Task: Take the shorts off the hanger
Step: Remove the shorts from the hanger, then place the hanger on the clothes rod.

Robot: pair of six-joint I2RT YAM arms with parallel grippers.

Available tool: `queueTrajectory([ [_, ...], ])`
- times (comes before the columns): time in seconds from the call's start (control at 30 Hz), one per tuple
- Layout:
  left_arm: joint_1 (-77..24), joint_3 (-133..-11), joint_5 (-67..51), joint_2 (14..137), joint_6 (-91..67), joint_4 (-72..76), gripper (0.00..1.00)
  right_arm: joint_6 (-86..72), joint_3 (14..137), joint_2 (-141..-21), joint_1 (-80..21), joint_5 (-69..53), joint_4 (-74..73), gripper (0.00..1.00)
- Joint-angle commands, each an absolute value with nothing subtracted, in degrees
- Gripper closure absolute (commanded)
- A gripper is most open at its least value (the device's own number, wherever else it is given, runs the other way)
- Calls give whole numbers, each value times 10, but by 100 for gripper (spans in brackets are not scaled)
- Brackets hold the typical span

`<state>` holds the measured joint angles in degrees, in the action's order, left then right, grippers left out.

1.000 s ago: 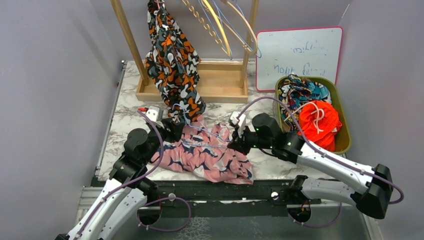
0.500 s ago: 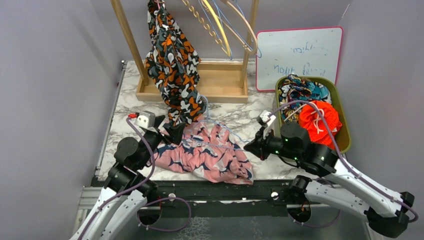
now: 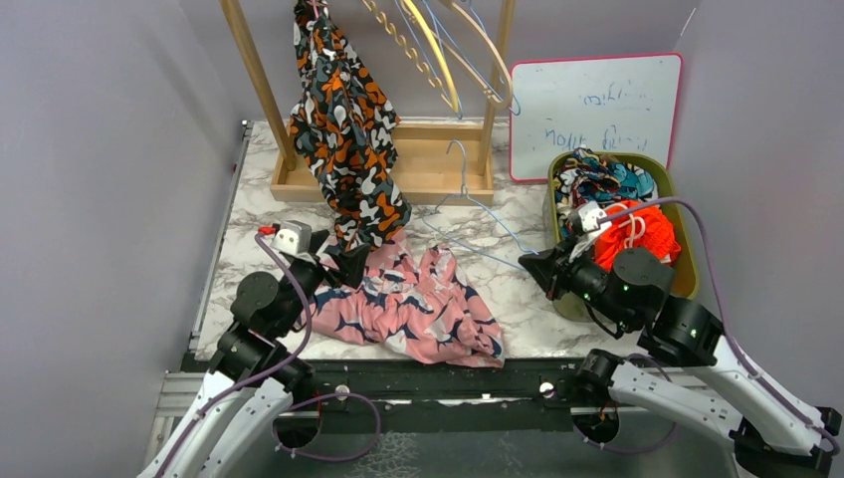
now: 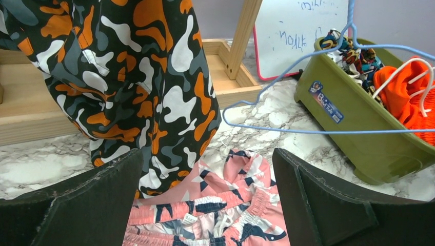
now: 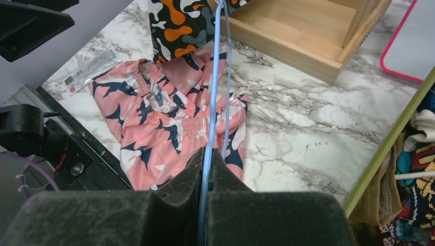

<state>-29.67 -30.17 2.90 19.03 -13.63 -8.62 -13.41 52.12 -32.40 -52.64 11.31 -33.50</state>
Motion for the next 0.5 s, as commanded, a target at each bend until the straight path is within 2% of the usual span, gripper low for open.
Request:
queueTrajectory([
  [0.0, -294, -305, 40, 202, -132, -82, 1, -84, 547, -349, -526, 111, -270, 99],
  [0.2, -293, -306, 52, 202, -134, -88, 1, -25, 572, -414, -526, 110, -193, 99],
  [0.47, -294, -307, 58, 209, -134, -92, 1, 62, 607, -488, -526, 171, -66, 99],
])
